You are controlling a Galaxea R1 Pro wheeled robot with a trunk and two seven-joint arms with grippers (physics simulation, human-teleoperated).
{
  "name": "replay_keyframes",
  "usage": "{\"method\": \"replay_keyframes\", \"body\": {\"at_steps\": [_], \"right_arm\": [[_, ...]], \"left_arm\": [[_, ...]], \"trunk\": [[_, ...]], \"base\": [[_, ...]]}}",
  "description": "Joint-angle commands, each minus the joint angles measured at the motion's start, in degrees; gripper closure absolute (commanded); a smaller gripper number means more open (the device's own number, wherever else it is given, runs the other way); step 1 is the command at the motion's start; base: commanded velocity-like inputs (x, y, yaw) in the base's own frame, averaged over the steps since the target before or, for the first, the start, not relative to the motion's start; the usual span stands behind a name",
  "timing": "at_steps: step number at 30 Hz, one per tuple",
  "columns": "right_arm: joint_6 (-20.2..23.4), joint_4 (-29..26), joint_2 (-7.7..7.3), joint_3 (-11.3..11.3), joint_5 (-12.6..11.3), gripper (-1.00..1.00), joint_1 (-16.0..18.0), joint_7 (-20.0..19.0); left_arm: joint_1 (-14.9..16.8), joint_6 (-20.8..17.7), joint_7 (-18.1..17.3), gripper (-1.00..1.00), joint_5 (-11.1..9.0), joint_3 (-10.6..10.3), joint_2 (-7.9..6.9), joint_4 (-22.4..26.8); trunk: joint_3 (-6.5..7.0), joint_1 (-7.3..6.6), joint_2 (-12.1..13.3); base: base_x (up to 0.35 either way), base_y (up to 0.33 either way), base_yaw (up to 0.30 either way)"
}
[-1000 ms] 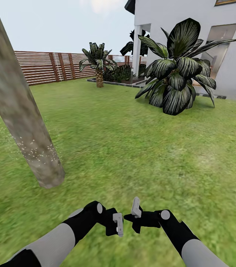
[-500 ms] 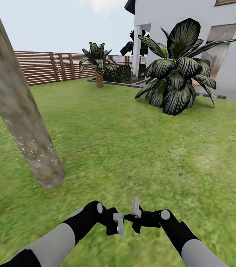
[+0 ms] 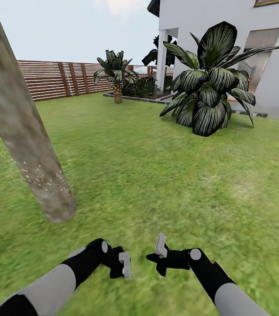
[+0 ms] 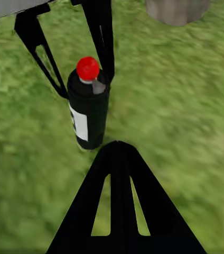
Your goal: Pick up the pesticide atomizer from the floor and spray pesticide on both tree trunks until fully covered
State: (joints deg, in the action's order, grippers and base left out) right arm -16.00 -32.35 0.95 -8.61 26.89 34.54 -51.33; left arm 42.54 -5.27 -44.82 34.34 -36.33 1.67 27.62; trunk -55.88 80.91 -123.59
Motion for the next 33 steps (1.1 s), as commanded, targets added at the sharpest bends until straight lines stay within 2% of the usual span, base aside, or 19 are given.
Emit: {"method": "replay_keyframes", "body": {"at_steps": [1, 2, 4, 5, 8, 10, 11, 12, 13, 14, 16, 17, 19, 20, 21, 23, 24, 26, 33], "right_arm": [[0.0, 0.0, -0.04, 0.0, 0.0, 1.00, 0.0, 0.0], [0.0, 0.0, -0.06, 0.0, 0.0, 1.00, 0.0, 0.0], [0.0, 0.0, -0.07, 0.0, 0.0, 1.00, 0.0, 0.0], [0.0, 0.1, -0.13, 0.0, 0.0, -1.00, 0.0, 0.0], [0.0, 0.2, -0.46, 0.1, 0.0, -1.00, 0.0, 0.1], [-0.1, 0.6, -0.55, 0.1, 0.0, -1.00, 0.0, 0.7], [-0.2, 1.1, -0.86, 0.1, 0.0, -1.00, -0.1, 2.4], [-0.3, 3.2, -1.98, 0.2, 0.0, -1.00, -0.1, 6.1], [-0.3, 6.6, -3.01, 0.2, -0.2, -1.00, -0.1, 11.0], [-0.4, 11.1, -3.63, 0.3, -0.4, -1.00, -0.2, 17.3], [-1.6, 21.7, -4.12, 0.3, -0.7, -1.00, -0.2, 32.9], [-4.8, 26.9, -4.14, 0.3, -1.1, -1.00, -0.3, 43.8], [-8.9, 29.7, -3.89, 0.4, -2.6, -1.00, -1.2, 56.2], [-9.8, 30.2, -3.83, 0.5, -4.9, -1.00, -1.8, 60.5], [-10.5, 30.5, -3.99, 0.6, -11.2, -1.00, -2.9, 63.9], [-11.3, 30.6, -4.21, 0.6, -22.2, -1.00, -4.4, 65.5], [-12.5, 30.7, -4.25, 0.4, -25.8, -1.00, -5.1, 65.7], [-14.2, 30.8, -4.24, 0.1, -28.7, -1.00, -5.9, 65.7], [-14.6, 30.7, -4.22, 0.2, -29.8, -1.00, -6.1, 66.3]], "left_arm": [[0.0, 0.0, 0.0, 1.00, -0.4, 0.1, -1.36, -0.1], [0.0, 0.1, 0.0, 1.00, -0.4, 0.0, -3.42, -0.1], [0.0, 0.2, -0.1, 1.00, -0.4, -0.1, -6.29, -0.2], [-0.1, 0.4, -0.1, 1.00, -0.4, -0.1, -7.70, -0.2], [-0.4, 0.7, 0.0, 1.00, -0.6, -0.2, -11.98, -0.5], [-1.2, 0.6, 1.2, 1.00, -0.5, 0.0, -12.99, -1.6], [-1.5, 0.5, 3.6, 1.00, -0.7, 0.4, -13.25, -2.7], [-1.6, 0.6, 7.4, 1.00, -1.7, 2.2, -13.27, -4.4], [-1.7, 0.7, 11.4, 1.00, -3.9, 4.7, -13.14, -6.4], [-1.8, 0.8, 15.1, 1.00, -7.3, 7.4, -13.09, -8.9], [-2.9, 2.6, 21.6, 1.00, -17.4, 12.6, -13.35, -14.3], [-5.3, 7.0, 26.8, 1.00, -24.6, 14.6, -13.46, -16.3], [-9.4, 13.5, 35.7, 1.00, -33.7, 15.8, -13.43, -17.4], [-11.4, 16.1, 40.4, 1.00, -38.3, 15.9, -13.18, -17.6], [-14.4, 19.3, 45.5, 1.00, -44.5, 16.0, -12.87, -17.8], [-17.6, 24.4, 48.8, 1.00, -50.9, 16.1, -12.81, -18.0], [-19.2, 26.8, 49.5, 1.00, -53.9, 16.1, -12.84, -18.0], [-20.9, 28.8, 49.8, 1.00, -57.1, 16.0, -12.76, -18.3], [-21.6, 29.5, 49.4, 1.00, -58.5, 16.0, -12.92, -21.2]], "trunk": [[0.00, 0.00, 0.0], [0.00, 0.00, 0.0], [0.00, 0.00, 0.0], [0.00, 0.00, 0.0], [0.00, 0.00, 0.0], [0.00, 0.00, 0.0], [0.00, 0.00, 0.0], [0.00, 0.00, 0.0], [0.00, 0.00, 0.0], [0.00, 0.00, 0.0], [0.00, 0.00, 0.0], [0.00, 0.00, 0.0], [0.00, 0.00, 0.0], [0.00, 0.00, 0.0], [0.00, 0.00, 0.0], [0.00, 0.00, 0.0], [0.00, 0.00, 0.0], [0.00, 0.00, 0.0], [0.00, 0.00, 0.0]], "base": [[0.000, 0.000, 0.000], [0.000, 0.000, 0.000], [0.000, 0.000, 0.000], [0.000, 0.000, 0.000], [0.000, 0.000, 0.000], [0.000, 0.000, 0.000], [0.000, 0.000, 0.000], [0.000, 0.000, 0.000], [0.000, 0.000, 0.000], [0.000, 0.000, 0.000], [0.000, 0.000, 0.000], [0.000, 0.000, 0.000], [0.000, 0.000, 0.000], [0.000, 0.000, 0.000], [0.000, 0.000, 0.000], [0.000, 0.000, 0.000], [0.000, 0.000, 0.000], [0.000, 0.000, 0.000], [0.000, 0.000, 0.000]]}}
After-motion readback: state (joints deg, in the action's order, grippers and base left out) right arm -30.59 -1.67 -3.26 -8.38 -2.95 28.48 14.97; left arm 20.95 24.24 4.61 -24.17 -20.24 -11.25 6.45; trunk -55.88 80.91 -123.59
